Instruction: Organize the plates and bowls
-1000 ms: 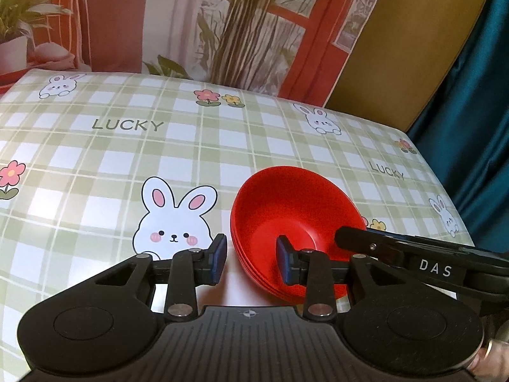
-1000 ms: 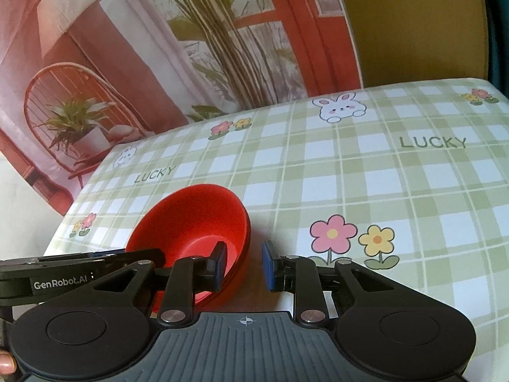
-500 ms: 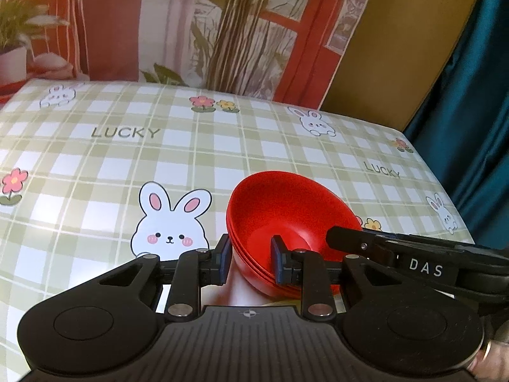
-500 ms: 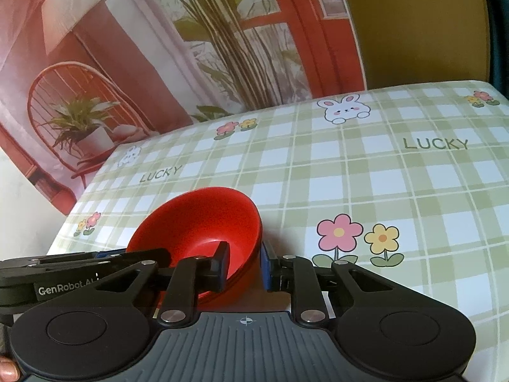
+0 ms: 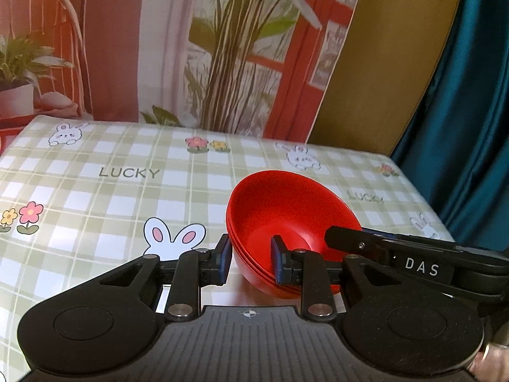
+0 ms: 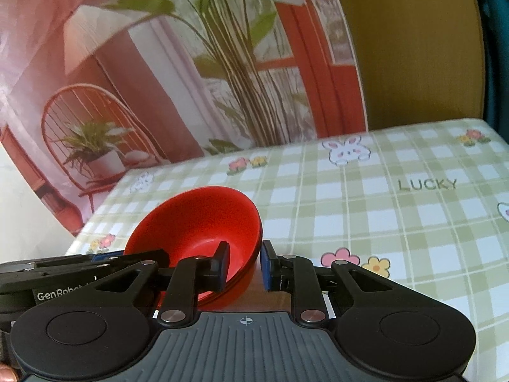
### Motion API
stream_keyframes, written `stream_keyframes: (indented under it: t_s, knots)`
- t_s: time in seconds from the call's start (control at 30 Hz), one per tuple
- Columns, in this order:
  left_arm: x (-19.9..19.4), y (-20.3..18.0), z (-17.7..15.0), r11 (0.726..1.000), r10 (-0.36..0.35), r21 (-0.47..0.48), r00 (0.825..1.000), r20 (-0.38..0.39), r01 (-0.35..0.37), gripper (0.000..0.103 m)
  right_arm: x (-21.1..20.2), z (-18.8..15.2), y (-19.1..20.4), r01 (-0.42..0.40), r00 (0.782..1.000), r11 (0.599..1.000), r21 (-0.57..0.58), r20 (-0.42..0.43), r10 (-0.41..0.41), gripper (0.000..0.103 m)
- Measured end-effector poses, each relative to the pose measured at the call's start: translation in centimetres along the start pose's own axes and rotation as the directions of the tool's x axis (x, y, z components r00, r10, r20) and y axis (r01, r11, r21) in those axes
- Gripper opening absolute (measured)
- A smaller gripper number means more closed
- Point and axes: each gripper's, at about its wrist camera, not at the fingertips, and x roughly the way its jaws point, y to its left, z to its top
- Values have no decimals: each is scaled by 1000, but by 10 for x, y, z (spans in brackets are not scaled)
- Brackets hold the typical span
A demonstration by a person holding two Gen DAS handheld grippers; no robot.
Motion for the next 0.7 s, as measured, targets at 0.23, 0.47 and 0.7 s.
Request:
stream_keyframes:
  t_s: [0.23,0.47,0.7]
  knots:
    - [-24,-1,-1,999,-20,-31,999,38,22,28,-23,2,14,-13,998,1000,-22,56,14,20]
    - [-47,1,-7,999,-31,-33,997,67,33,28,-40,-2,27,-19,996,999,-40,83,23,20]
    - [-66,4,-13,998,-30,-48,995,91,35,28,-53,-9,39,-41,994,997,-64,99,47,20]
